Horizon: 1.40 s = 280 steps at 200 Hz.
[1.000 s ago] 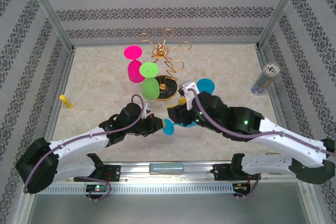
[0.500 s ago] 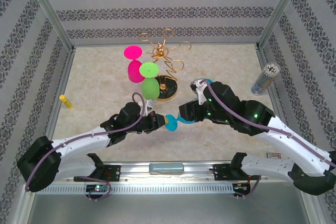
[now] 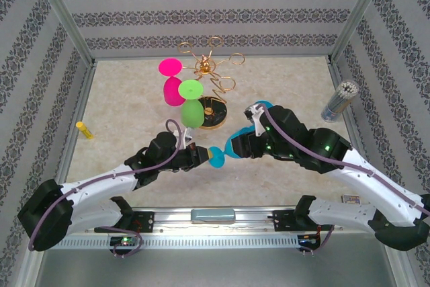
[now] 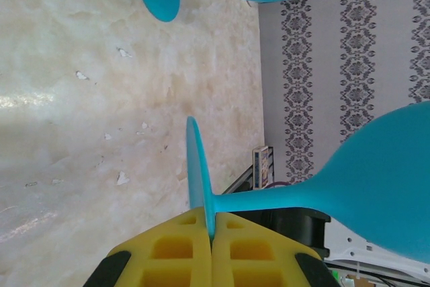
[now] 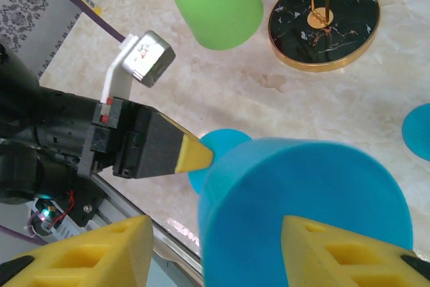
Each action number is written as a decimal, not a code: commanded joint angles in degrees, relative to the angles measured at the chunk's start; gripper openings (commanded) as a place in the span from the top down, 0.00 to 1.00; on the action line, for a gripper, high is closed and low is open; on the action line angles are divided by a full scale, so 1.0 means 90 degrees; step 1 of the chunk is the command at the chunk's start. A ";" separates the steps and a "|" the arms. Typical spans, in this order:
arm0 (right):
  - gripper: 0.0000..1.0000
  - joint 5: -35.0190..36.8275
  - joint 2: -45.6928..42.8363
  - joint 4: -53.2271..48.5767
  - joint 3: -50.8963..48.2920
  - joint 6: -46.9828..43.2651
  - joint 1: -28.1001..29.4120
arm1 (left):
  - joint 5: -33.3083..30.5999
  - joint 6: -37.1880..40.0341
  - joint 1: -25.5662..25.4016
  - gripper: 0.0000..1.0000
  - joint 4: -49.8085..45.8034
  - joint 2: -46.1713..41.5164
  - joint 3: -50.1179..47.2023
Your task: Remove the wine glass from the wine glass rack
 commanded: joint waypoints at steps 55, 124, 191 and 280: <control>0.65 -0.0415 0.0074 0.0015 -0.0189 0.0122 -0.0053 | -0.0047 0.0160 0.0144 1.00 -0.0002 -0.0145 -0.0025; 0.90 -0.0536 0.0085 0.0247 -0.0334 0.0161 -0.0053 | -0.0078 0.0184 0.0200 1.00 -0.0065 -0.0208 -0.0025; 1.00 -0.0286 -0.0015 -0.0052 -0.0210 0.0084 -0.0053 | -0.0248 0.0235 0.0283 0.85 -0.0462 -0.0454 0.0010; 1.00 0.0297 0.0300 -0.0445 -0.0149 -0.0050 -0.0053 | -0.1061 0.1345 0.0352 0.71 -0.3139 -0.1318 0.0775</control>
